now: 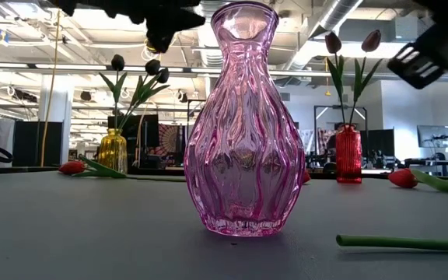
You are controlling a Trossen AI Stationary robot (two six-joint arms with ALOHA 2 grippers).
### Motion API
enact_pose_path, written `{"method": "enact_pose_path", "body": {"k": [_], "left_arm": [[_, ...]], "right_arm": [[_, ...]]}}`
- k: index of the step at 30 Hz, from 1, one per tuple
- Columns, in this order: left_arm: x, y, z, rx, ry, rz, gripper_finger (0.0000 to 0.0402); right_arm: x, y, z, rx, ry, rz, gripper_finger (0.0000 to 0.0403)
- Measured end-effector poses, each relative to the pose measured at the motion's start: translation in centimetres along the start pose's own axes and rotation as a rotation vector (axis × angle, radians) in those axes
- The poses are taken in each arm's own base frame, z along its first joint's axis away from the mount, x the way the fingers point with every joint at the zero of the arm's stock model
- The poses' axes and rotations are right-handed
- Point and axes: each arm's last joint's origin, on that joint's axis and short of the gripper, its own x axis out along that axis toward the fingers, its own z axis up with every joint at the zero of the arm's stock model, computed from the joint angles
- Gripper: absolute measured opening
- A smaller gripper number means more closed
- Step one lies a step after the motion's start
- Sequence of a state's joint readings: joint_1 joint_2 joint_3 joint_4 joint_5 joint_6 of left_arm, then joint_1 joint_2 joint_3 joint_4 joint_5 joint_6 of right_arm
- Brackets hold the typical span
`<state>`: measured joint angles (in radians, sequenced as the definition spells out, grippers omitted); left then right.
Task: Sort flowers into vase by color
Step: Put the purple flower into the red vase
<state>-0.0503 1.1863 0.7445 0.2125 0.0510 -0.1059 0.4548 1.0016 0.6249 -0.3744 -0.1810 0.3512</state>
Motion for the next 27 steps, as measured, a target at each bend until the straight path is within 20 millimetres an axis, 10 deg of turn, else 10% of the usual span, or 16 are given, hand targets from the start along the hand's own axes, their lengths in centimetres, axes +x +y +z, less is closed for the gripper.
{"method": "enact_pose_path", "body": {"k": [27], "left_arm": [[1.7,-1.0,-0.8,0.093,-0.006,-0.115,0.0160]], "right_arm": [[14.0,5.8,0.9,0.195,0.419,-0.099,0.0143]]}}
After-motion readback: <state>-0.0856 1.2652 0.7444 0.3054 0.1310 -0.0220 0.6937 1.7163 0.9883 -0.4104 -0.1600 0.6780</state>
